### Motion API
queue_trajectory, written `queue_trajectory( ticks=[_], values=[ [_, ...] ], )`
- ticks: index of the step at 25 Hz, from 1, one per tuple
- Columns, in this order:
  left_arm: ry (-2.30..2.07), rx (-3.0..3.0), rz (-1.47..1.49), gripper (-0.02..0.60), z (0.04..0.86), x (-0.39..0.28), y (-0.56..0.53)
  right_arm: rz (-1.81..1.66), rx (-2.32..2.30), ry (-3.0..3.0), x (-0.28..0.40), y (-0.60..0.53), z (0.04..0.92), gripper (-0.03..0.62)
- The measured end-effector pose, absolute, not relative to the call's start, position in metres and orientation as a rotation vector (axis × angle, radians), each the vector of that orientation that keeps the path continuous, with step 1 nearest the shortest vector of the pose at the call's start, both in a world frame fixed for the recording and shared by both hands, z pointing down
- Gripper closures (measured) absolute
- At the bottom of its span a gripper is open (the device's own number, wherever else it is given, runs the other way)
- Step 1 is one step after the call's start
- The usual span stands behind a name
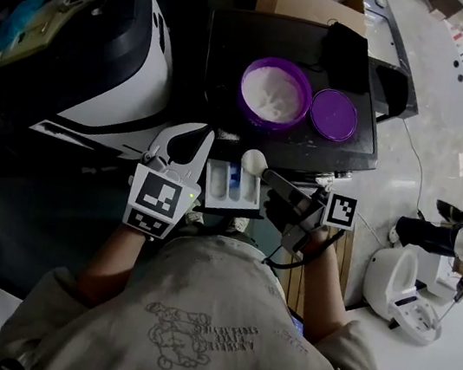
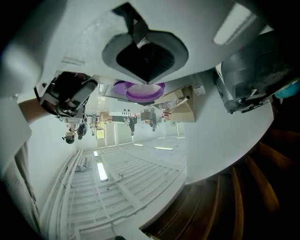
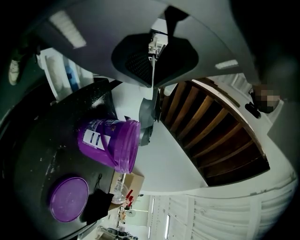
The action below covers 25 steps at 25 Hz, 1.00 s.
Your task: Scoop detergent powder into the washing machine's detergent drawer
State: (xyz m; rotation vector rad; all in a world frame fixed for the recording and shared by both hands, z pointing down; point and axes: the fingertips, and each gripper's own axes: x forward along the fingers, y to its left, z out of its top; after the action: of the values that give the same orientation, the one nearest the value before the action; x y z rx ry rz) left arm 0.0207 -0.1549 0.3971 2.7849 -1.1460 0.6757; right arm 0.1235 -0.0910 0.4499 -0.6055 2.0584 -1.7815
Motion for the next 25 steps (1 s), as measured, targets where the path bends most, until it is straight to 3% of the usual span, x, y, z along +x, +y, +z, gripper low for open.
queue_trajectory(
  ticks=[25],
  values=[
    [-1.062,2.735,0.783,0.581,0.45,0.019,-0.143,-1.823,-1.237,2.464,0.139,-0.07,0.557,0.558]
  ],
)
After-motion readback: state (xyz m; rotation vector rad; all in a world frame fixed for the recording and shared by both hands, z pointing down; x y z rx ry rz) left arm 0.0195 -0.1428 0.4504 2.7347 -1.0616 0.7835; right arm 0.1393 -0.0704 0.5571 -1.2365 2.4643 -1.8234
